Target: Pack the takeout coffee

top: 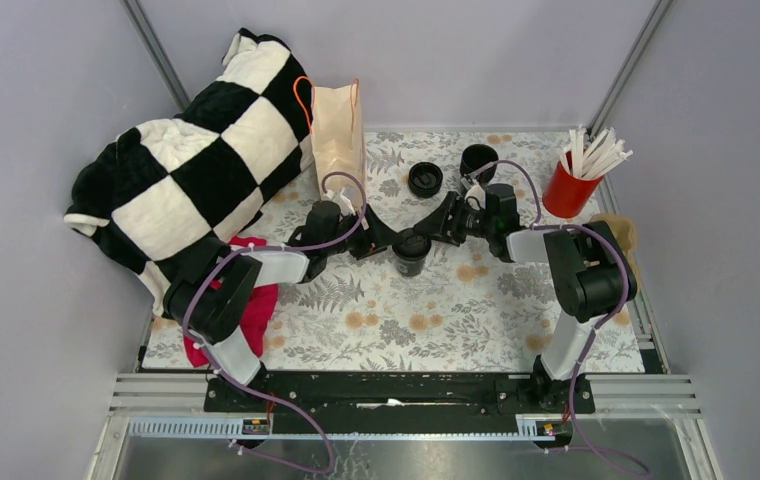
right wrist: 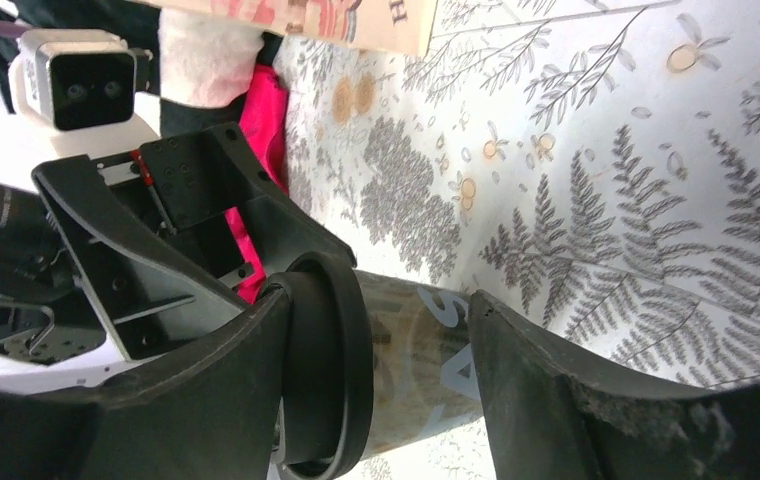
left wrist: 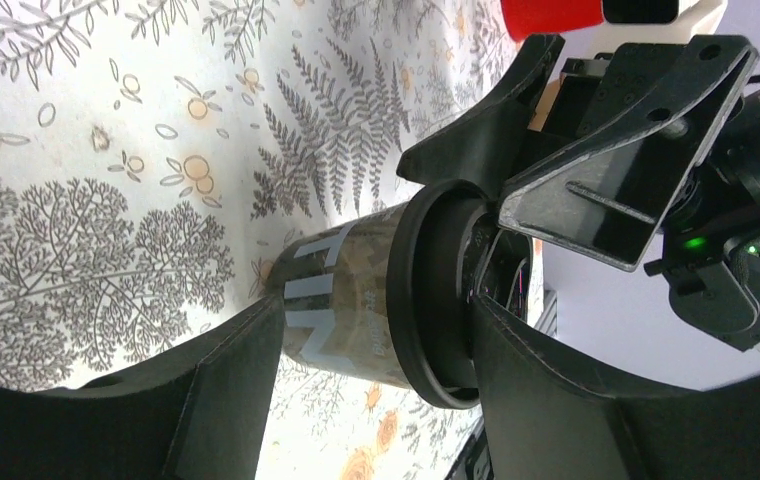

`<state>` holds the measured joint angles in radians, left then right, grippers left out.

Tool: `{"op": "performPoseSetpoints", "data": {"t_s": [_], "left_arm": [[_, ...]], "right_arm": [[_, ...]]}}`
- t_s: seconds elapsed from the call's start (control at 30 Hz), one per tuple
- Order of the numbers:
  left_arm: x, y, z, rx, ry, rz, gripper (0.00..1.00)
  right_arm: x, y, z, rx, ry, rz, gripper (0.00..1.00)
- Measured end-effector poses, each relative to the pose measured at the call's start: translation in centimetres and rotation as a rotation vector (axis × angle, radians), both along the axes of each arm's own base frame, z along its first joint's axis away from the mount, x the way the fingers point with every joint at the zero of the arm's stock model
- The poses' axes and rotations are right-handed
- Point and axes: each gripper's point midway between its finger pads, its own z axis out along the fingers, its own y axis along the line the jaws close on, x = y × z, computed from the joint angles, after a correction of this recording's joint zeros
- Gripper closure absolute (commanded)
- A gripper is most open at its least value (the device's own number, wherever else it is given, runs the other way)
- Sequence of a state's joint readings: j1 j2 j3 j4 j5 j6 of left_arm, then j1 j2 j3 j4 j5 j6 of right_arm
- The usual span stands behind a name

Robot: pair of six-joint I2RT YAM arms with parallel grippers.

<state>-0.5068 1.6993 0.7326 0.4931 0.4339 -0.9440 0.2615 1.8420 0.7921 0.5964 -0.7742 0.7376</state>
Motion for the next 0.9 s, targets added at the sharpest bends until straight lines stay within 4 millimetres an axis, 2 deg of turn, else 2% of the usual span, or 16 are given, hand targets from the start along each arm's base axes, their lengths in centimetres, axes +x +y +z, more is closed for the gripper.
{"op": "performPoseSetpoints", "data": {"t_s": [0.23,0.4,0.47,0.73,0.9], "left_arm": [[0.4,0.1,-0.1,-0.013,-0.029,0.040,0.34],[-1.5,0.6,-0.2,-0.016,-0.028,0.029,0.34],[-1.8,0.7,-0.1,-0.011,-0.031,0.031,0.34],[-1.6,0.5,-0.6,-0.009,-0.045,0.051,0.36],[-1.5,0.4,-0.8,-0.029,-0.049,0.058,0.35]], "right_arm": [[0.7,0.2,-0.1,-0.018,-0.048,-0.031,0.46],[-2.3,0.7,0.5,-0.004,-0.102,-0.024,0.44],[-2.9,1.1,0.5,-0.019,-0.121,-0.031,0.45],[-2.5,1.2,0.5,0.005,-0.160,-0.084,0.46],[-2.3,1.2,0.6,0.002,-0.159,-0.083,0.39]]}}
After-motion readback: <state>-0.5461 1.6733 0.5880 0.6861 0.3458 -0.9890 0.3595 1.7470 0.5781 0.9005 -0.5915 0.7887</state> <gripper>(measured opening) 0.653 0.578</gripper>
